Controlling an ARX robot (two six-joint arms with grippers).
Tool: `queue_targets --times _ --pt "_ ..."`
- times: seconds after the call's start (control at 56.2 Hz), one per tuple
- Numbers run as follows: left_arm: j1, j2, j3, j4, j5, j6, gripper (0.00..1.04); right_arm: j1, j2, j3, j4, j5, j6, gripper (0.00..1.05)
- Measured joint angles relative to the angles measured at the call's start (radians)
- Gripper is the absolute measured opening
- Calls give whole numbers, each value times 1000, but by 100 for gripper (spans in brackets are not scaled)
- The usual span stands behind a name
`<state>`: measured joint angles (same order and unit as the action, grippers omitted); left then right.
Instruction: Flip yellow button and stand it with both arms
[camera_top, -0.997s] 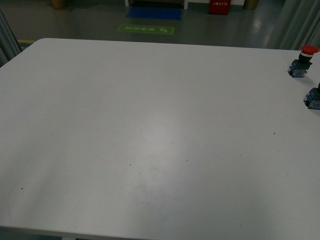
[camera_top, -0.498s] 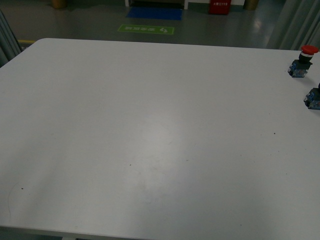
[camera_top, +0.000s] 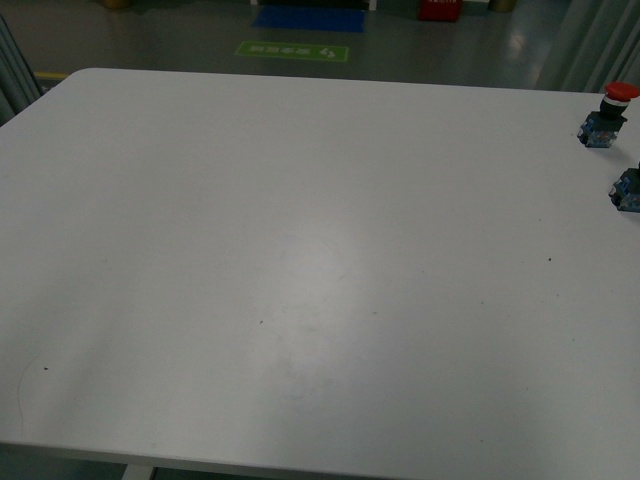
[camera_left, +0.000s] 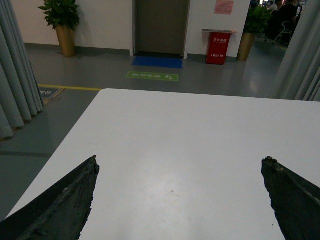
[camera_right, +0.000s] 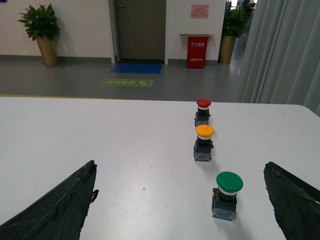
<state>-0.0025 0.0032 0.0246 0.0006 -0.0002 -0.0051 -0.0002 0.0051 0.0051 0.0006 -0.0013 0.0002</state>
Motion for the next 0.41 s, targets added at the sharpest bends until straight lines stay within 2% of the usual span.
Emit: queue_targets --times 0.409 --pt "0 0 0 0 0 0 98 0 0 0 0 0 0 97"
